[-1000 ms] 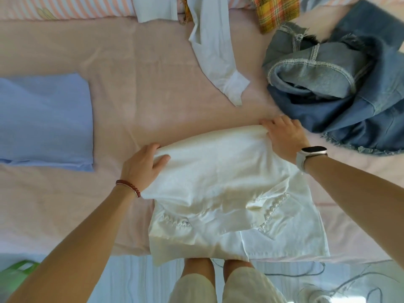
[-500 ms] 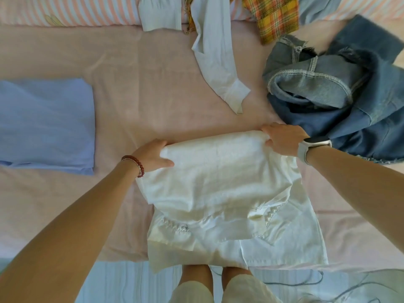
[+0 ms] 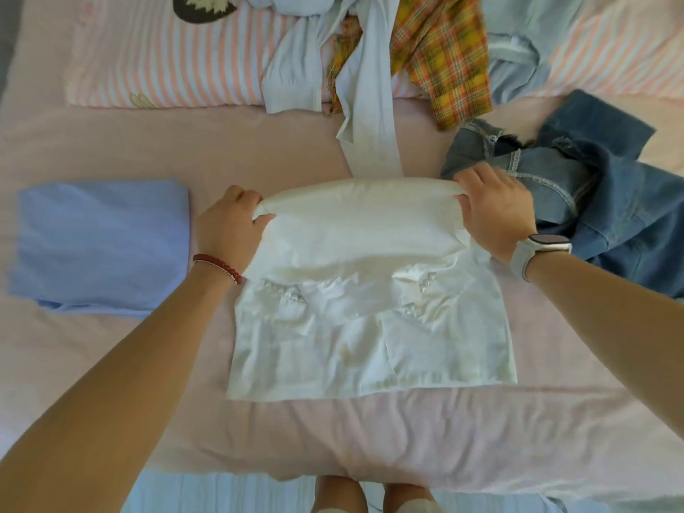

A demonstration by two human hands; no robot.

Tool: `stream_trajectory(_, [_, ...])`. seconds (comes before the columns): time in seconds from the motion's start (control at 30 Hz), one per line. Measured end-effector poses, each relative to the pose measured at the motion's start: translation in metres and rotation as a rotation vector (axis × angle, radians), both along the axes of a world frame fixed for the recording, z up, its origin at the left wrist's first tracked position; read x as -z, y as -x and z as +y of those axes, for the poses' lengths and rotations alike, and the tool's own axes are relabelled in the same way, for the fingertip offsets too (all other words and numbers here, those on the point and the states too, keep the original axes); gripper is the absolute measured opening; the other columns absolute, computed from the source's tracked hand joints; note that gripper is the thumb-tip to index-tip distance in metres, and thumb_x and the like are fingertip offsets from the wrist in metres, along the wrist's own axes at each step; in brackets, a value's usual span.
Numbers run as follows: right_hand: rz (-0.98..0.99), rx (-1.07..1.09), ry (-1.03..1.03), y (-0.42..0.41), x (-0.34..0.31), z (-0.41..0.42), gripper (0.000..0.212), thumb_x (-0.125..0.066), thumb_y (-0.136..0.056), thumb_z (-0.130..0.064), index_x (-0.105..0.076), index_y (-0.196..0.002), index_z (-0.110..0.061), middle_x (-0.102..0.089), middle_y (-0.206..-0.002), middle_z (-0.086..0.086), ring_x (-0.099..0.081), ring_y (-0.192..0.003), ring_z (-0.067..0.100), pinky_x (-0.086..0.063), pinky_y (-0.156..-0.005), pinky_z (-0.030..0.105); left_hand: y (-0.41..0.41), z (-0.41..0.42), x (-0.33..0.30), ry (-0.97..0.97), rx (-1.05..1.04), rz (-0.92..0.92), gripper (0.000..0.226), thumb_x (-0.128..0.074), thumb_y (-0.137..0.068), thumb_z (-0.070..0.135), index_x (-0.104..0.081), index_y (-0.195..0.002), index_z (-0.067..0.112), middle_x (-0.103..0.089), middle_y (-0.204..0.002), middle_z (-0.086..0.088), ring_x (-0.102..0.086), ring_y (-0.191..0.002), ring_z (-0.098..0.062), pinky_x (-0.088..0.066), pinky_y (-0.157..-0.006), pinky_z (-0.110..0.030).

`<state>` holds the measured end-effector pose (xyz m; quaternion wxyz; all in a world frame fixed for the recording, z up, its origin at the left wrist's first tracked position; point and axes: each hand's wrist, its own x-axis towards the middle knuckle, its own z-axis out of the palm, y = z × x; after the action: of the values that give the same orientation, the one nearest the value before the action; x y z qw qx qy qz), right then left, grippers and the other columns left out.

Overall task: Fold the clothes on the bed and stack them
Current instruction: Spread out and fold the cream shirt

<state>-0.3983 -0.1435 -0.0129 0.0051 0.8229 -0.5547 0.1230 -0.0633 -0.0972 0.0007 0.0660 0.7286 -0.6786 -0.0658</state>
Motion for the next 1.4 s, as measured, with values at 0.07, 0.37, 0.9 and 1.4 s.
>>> stream_trajectory(0.07, [-0.018,-0.014,0.07,0.004,-0.002,0.011,0.019,-0.05,-0.077,-0.011,-0.058,-0.091,-0.001,-0.059,-0.08,0.019,-0.057,-0.07,0.038,-0.045,-0.061,0.039,0.0,0.015,-0.003,0.119,0.1,0.021,0.022,-0.067,-0.084,0.018,-0.062,-0.097,0.001,-0.062,-0.096,-0.019,-0.062,-0.074,-0.037,-0.037,-0.051,-0.032])
stream_trajectory(0.37, [0.044,-0.363,-0.132,0.06,0.045,0.137,0.05,-0.033,-0.07,0.001,-0.053,-0.113,-0.015,-0.051,-0.076,0.009,-0.042,-0.076,0.025,-0.036,-0.099,0.042,-0.006,0.154,0.054,-0.07,0.518,-0.034,0.083,-0.059,-0.043,-0.023,-0.05,-0.113,0.02,-0.048,-0.11,-0.004,-0.061,-0.065,-0.027,-0.047,-0.036,-0.028])
stream_trajectory(0.9, [0.228,-0.105,-0.268,0.027,0.062,0.182,0.033,-0.035,-0.071,-0.021,-0.066,-0.071,-0.01,-0.06,-0.084,0.008,-0.06,-0.081,0.028,-0.034,-0.085,0.045,0.03,0.18,0.073,-0.071,0.237,0.009,0.018,-0.049,-0.08,0.011,-0.065,-0.087,0.008,-0.063,-0.093,-0.011,-0.055,-0.083,-0.027,-0.052,-0.061,-0.036])
stream_trajectory(1.4, [0.206,0.239,-0.507,0.018,0.126,0.133,0.055,-0.015,-0.095,-0.042,-0.021,-0.147,-0.027,-0.019,-0.155,0.012,-0.017,-0.141,0.034,-0.008,-0.11,0.061,0.044,0.132,0.137,-0.446,-0.126,-0.078,0.072,-0.004,-0.081,0.061,0.005,-0.147,0.035,0.013,-0.157,-0.006,0.017,-0.143,-0.025,0.007,-0.112,-0.055])
